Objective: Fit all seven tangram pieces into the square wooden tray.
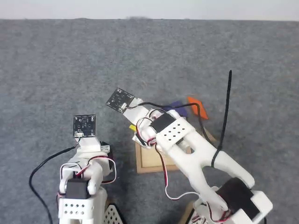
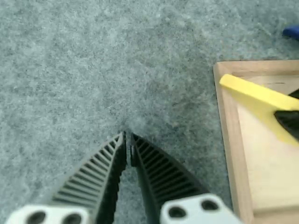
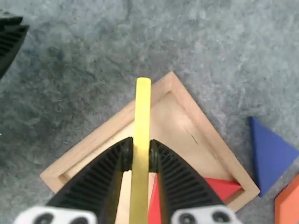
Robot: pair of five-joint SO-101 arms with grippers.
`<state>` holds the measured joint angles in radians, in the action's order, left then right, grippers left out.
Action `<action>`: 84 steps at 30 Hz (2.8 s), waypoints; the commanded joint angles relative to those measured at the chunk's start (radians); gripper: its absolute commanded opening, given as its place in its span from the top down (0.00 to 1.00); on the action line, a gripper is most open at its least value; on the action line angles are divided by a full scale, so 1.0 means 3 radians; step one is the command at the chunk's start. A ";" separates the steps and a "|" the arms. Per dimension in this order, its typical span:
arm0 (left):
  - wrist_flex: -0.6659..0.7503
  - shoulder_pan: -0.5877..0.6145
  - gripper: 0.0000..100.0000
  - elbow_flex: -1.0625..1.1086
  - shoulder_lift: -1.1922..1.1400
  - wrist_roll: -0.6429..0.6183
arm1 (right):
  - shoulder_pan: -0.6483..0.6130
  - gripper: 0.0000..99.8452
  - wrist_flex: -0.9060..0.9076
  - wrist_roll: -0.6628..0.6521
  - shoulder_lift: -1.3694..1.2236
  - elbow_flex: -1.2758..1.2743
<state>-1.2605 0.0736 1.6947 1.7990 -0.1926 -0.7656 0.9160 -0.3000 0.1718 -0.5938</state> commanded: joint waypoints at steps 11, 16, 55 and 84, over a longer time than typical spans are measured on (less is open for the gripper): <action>-0.0005 0.0020 0.99 -0.0038 0.0066 0.0031 | -0.0008 0.94 -0.0074 0.0194 -0.0013 0.0051; -0.0005 0.0020 0.99 -0.0038 0.0066 0.0031 | -0.0003 0.95 -0.0161 0.0245 -0.0013 0.0031; -0.0005 0.0020 0.99 -0.0038 0.0066 0.0031 | 0.0550 0.79 -0.0222 0.0118 -0.0407 0.0527; -0.0005 0.0020 0.99 -0.0038 0.0066 0.0031 | 0.0729 0.99 -0.0529 0.0102 0.0570 -0.0972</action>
<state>-1.2605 0.0736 1.6947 1.7990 -0.1926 -0.5616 0.7795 -0.2524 0.3836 -0.9559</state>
